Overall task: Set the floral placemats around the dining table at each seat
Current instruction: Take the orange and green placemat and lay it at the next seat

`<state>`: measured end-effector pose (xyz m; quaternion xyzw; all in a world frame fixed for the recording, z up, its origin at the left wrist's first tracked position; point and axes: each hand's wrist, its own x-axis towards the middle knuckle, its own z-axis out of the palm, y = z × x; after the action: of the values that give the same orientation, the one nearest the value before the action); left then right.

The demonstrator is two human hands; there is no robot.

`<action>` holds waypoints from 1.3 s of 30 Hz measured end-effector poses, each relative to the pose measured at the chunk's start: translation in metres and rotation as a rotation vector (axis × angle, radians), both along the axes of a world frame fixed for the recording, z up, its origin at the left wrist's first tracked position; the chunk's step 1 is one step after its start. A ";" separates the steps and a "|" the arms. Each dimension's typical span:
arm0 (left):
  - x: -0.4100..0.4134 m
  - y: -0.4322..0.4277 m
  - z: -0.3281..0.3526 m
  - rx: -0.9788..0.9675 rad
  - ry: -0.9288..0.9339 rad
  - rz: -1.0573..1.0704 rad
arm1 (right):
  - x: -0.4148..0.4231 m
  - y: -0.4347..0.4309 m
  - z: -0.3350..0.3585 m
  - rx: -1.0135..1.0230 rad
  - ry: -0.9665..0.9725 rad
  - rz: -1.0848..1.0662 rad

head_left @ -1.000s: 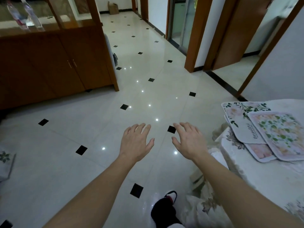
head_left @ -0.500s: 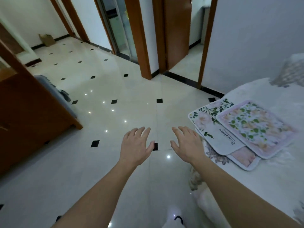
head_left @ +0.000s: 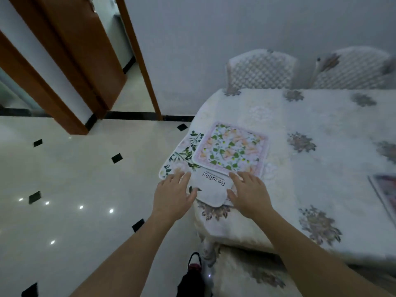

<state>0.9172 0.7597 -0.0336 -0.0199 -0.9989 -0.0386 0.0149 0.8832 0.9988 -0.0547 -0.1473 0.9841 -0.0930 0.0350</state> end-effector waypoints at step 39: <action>-0.308 0.015 -0.108 0.479 -0.222 0.045 | -0.189 0.047 -0.085 -0.474 -0.226 -1.007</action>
<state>0.6094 0.7749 -0.1419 0.0109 -0.9570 -0.2757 -0.0897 0.6943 1.0457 -0.1399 0.3471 0.8753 -0.3317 0.0573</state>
